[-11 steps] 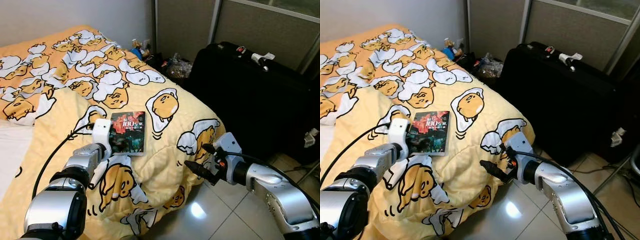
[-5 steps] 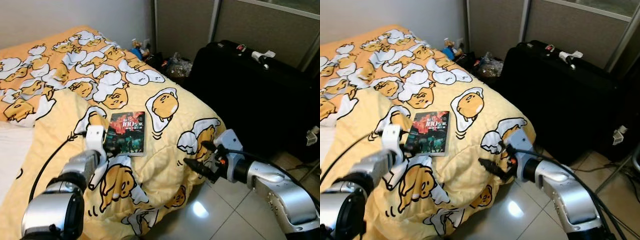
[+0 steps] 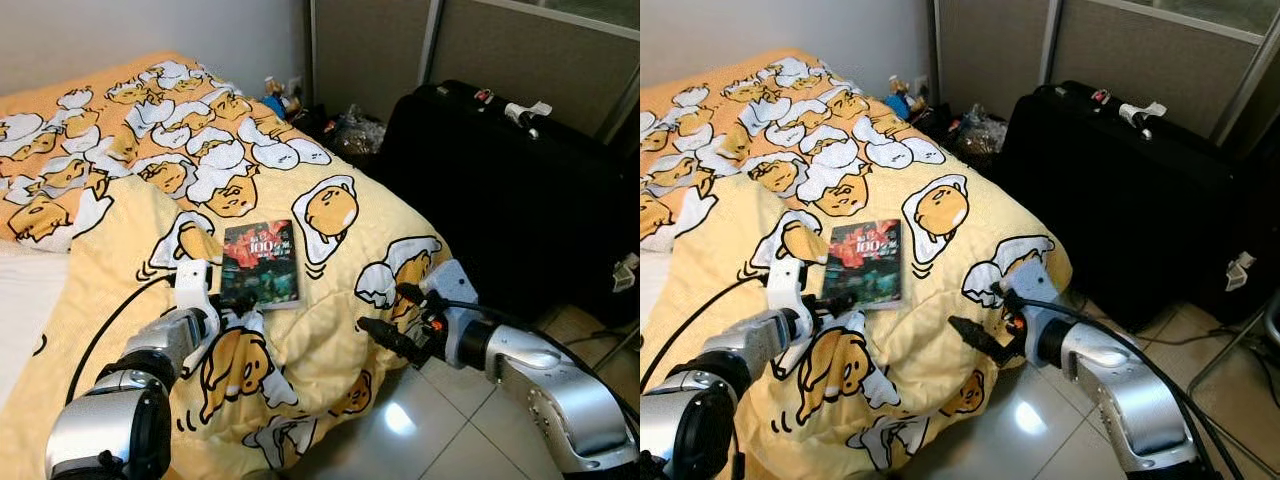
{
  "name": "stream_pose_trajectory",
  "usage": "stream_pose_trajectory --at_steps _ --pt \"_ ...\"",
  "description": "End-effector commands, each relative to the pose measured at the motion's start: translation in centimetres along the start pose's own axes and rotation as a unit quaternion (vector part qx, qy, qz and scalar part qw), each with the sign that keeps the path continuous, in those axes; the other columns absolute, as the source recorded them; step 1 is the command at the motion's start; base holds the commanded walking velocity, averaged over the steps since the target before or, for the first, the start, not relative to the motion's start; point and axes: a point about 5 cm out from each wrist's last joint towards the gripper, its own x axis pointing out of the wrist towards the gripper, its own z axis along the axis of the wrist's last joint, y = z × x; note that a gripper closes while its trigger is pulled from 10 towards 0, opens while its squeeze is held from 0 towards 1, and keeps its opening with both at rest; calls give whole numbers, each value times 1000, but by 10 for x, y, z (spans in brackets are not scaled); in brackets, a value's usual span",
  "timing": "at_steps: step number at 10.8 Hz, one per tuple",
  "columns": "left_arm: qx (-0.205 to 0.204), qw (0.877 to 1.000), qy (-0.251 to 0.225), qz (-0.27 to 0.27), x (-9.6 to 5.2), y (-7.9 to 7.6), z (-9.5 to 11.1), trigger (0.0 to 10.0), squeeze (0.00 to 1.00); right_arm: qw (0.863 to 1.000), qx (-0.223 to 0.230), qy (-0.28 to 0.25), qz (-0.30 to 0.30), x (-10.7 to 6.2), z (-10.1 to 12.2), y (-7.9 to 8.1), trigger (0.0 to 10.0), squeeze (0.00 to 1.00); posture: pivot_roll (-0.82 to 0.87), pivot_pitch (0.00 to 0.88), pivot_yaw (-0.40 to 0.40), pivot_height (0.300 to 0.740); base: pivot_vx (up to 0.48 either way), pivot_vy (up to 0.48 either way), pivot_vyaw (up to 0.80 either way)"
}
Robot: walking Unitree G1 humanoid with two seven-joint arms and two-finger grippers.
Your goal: Clean up the room
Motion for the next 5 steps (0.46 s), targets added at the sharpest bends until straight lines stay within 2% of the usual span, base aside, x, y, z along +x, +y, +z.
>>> stream_pose_trajectory --at_steps 1,2,3,4,5 --pt "-39 999 -8 -23 0 -3 4 10000 0 1000 -6 -5 12 1 7 2 10000 0 -120 0 62 740 0 0 0" --pt "-64 997 -8 -42 -1 -3 4 10000 0 1000 -7 0 16 3 5 4 10000 0 -110 0 59 740 0 0 0" --pt "-22 999 28 -14 -2 2 -6 10000 0 1000 -6 4 19 6 4 5 10000 0 -109 0 59 740 0 0 0" --pt "-3 999 45 11 -4 8 -15 10000 0 1000 -4 3 22 8 5 8 10000 0 -118 0 62 740 0 0 0" --pt "-18 999 45 15 -5 10 -19 10000 0 1000 -3 3 27 8 6 12 10000 0 -127 0 66 740 0 0 0"
